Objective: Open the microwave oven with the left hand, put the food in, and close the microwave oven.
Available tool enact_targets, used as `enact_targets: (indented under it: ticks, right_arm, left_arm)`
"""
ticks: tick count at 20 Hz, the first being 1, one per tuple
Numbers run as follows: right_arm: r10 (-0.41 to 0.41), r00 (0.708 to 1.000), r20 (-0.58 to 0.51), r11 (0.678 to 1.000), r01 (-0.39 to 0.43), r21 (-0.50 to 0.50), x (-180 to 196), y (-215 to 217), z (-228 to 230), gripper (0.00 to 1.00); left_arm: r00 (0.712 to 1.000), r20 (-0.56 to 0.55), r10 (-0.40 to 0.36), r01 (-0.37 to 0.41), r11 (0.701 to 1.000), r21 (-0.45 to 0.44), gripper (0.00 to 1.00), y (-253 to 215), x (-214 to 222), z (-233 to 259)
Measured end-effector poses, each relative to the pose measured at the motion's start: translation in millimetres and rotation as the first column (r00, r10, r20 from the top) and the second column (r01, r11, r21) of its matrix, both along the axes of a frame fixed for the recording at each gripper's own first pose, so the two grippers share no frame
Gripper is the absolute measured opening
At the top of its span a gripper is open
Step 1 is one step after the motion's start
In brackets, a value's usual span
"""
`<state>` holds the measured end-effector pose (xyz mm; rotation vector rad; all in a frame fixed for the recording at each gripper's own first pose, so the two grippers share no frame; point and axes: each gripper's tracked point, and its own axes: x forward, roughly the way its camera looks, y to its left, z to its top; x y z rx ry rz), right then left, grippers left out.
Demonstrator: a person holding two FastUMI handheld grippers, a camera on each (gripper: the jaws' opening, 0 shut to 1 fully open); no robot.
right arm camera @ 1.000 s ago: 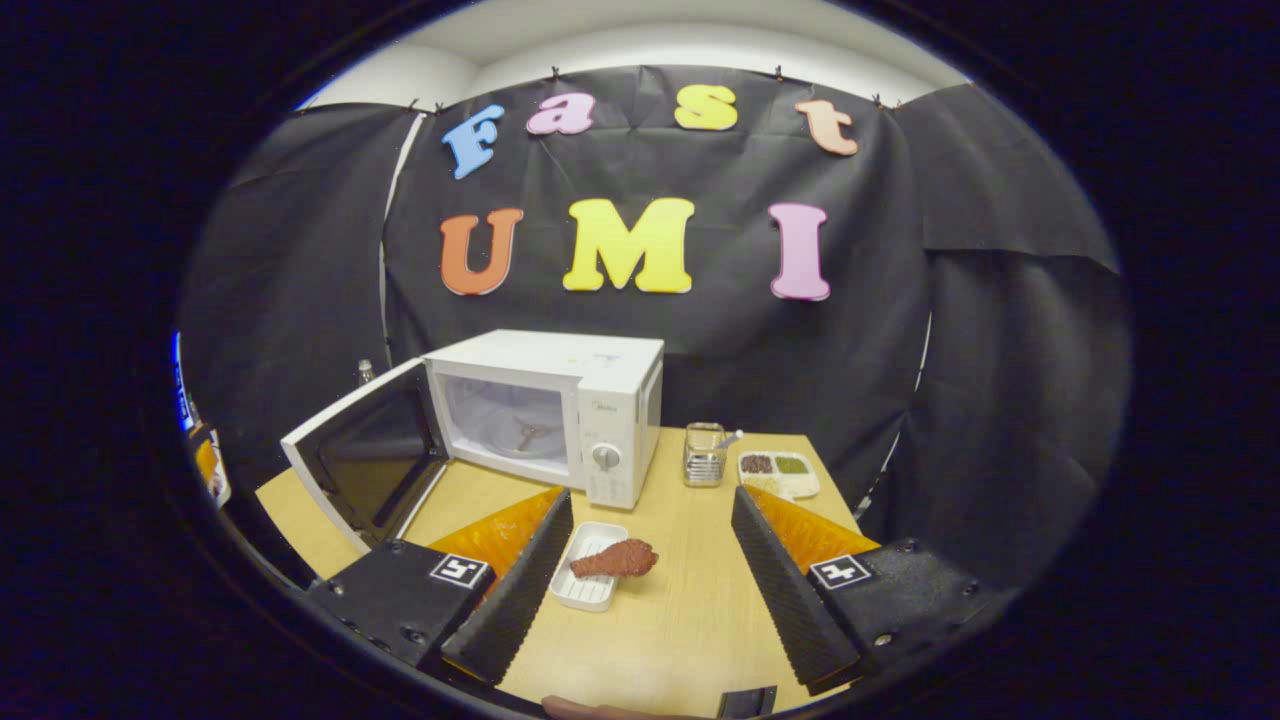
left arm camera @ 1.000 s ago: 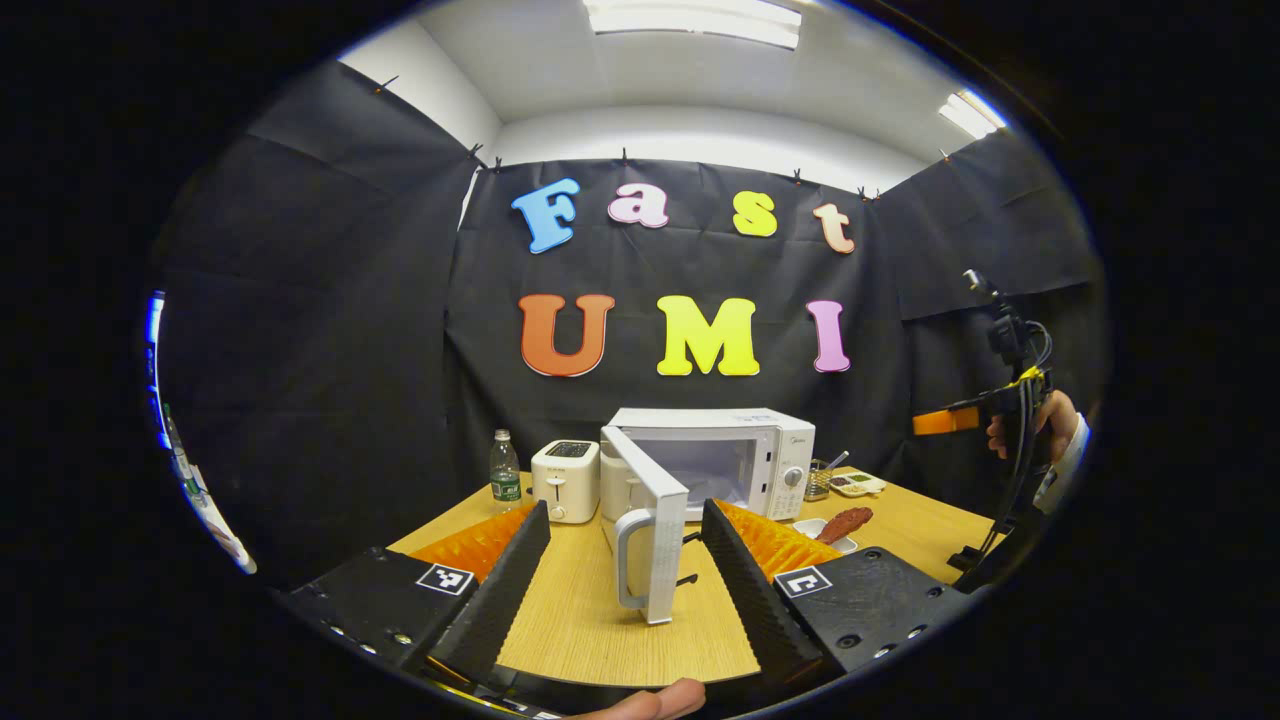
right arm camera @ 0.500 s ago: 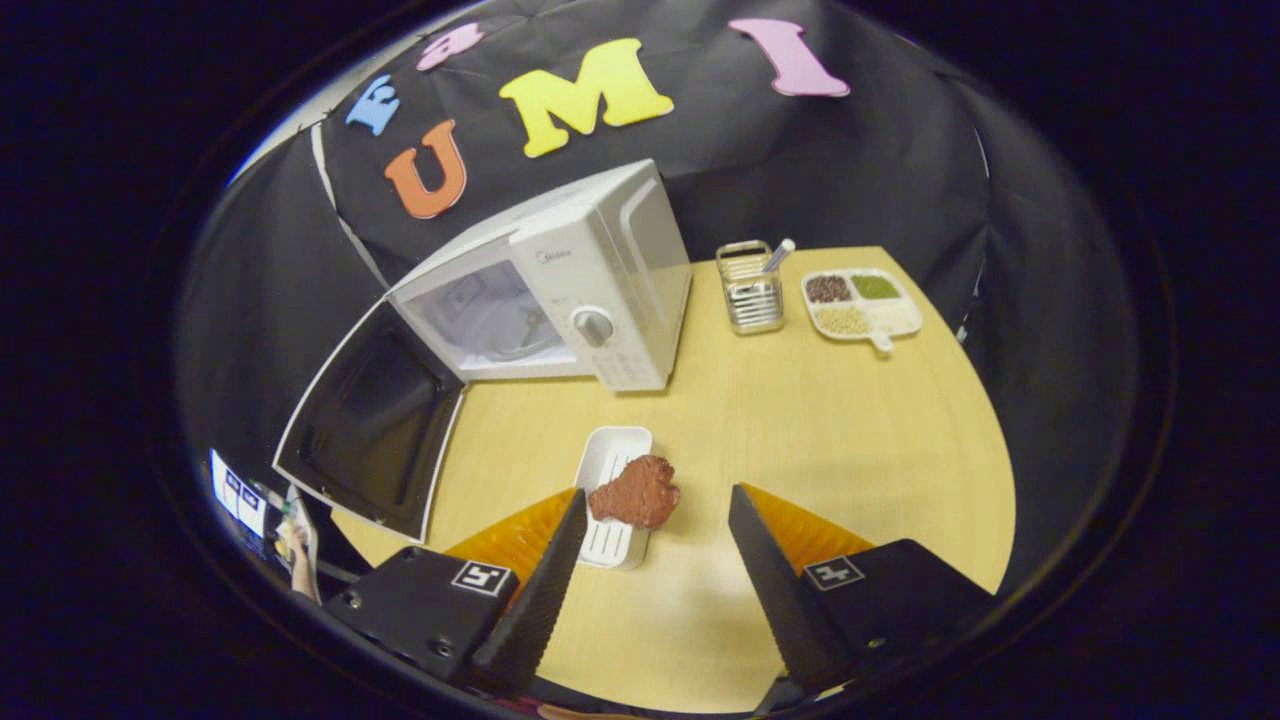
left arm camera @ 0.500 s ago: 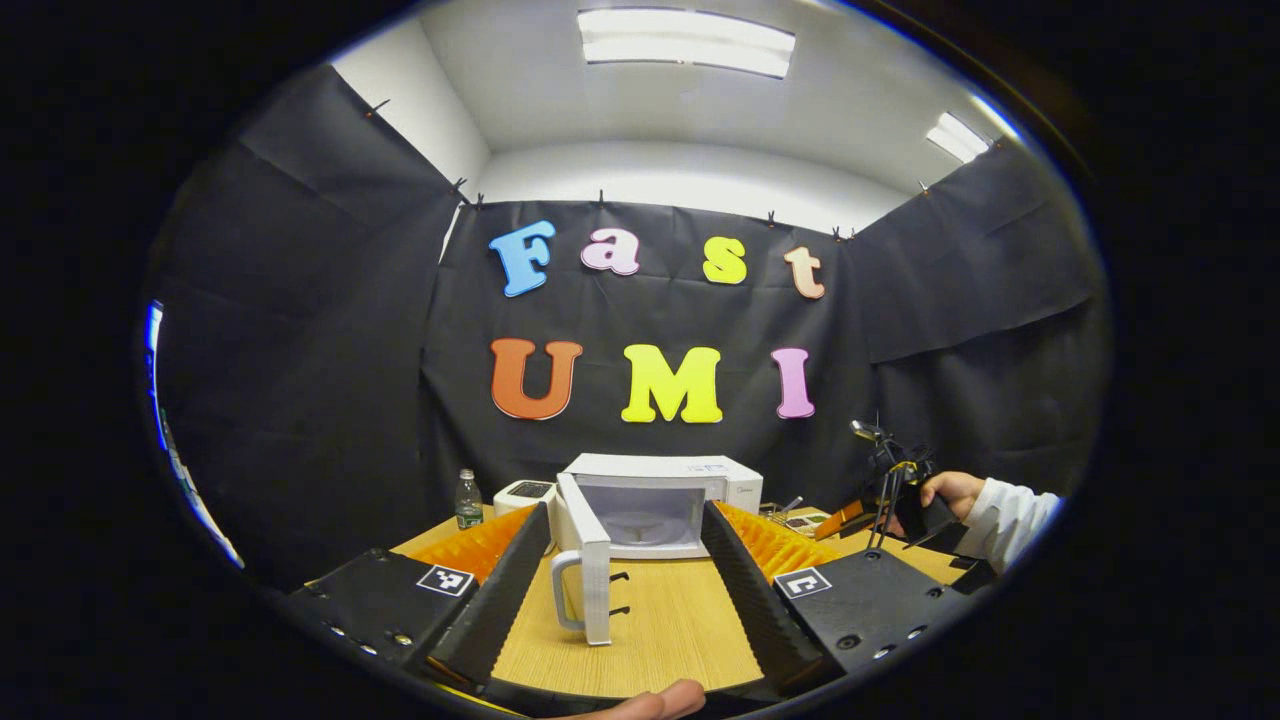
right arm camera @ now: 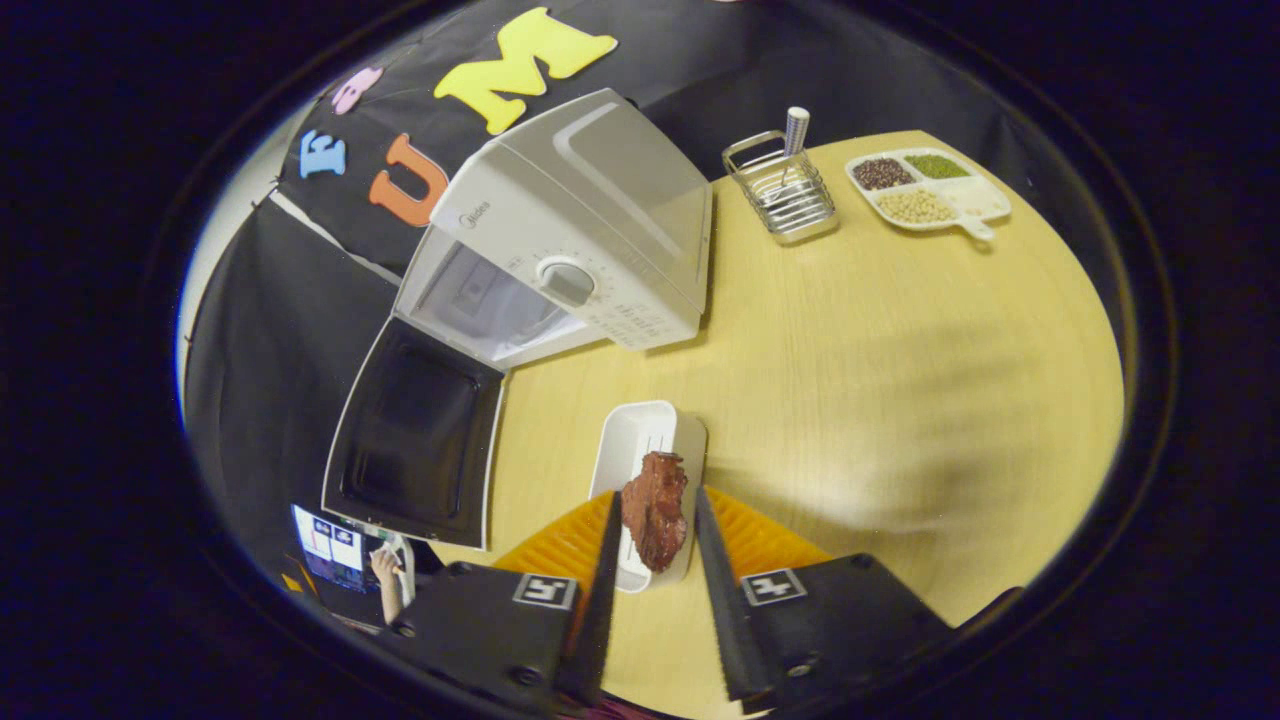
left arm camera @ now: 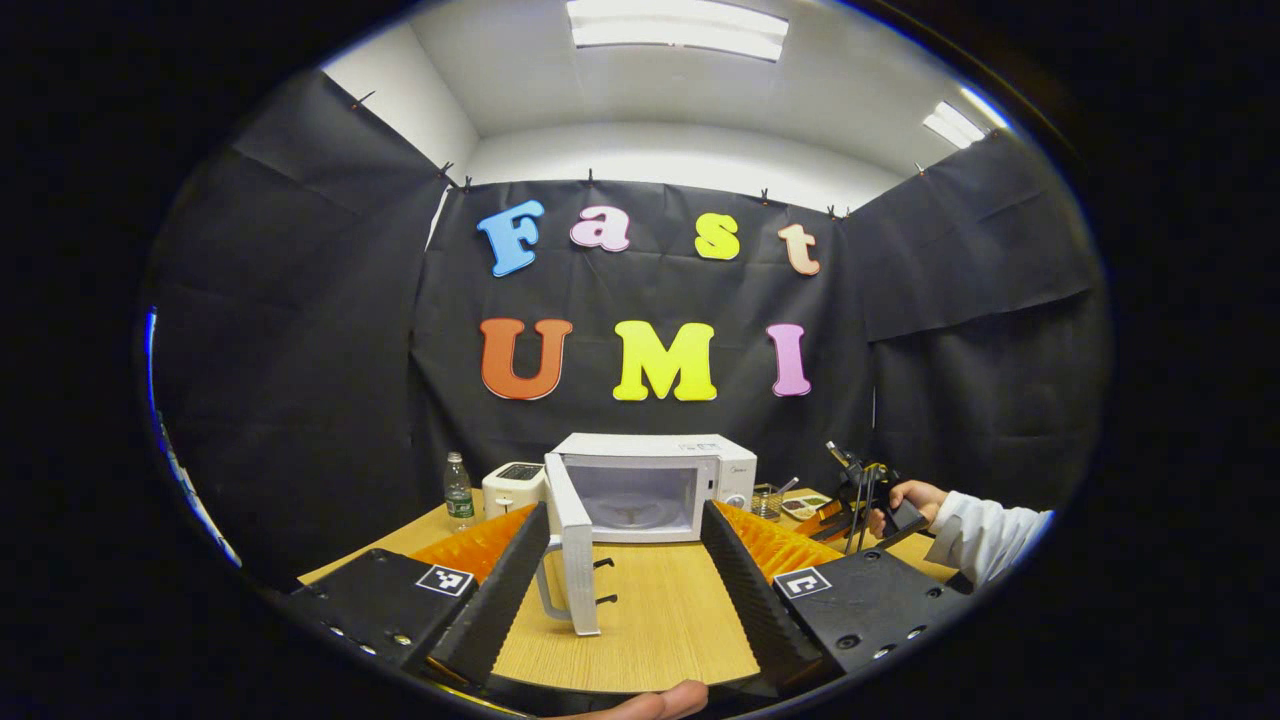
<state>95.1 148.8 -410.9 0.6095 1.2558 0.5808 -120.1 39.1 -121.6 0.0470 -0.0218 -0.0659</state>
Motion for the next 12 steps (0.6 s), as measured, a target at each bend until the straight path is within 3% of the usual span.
enact_targets:
  ticks: [1,2,3,4,5,6,9,12]
  right_arm:
    - [-0.010,1.000,-0.006,1.000,0.011,0.026,1,4,0,0.14]
    - [-0.002,1.000,-0.007,1.000,0.002,0.023,-2,3,2,0.10]
    - [-0.004,1.000,0.002,1.000,0.004,0.018,-2,1,5,0.16]
    - [0.000,1.000,0.019,1.000,0.000,0.004,-4,1,8,0.06]
    - [0.008,0.999,0.040,1.000,-0.007,-0.015,-5,2,12,0.05]
    - [0.017,0.998,0.063,0.999,-0.015,-0.035,-8,2,16,0.14]
    - [0.066,0.983,0.172,0.993,-0.048,-0.105,-16,7,33,0.14]
    - [0.144,0.917,0.373,0.962,-0.042,-0.269,-14,5,51,0.14]
  left_arm:
    - [1.000,-0.010,0.012,-0.012,1.000,0.006,0.93,2,0,-3]
    - [1.000,-0.015,0.017,-0.017,1.000,0.009,0.93,4,0,-6]
    - [1.000,-0.017,0.016,-0.015,1.000,0.009,0.93,3,0,-7]
    - [1.000,-0.020,0.015,-0.015,1.000,0.002,0.93,2,1,-7]
    - [1.000,-0.025,0.013,-0.014,1.000,-0.007,0.93,3,-1,-8]
    - [1.000,-0.024,0.012,-0.013,1.000,-0.016,0.93,5,-1,-8]
    - [1.000,-0.001,0.007,-0.007,0.999,-0.035,0.93,6,-8,1]
    - [1.000,0.024,0.002,-0.001,0.999,-0.048,0.93,7,-13,12]
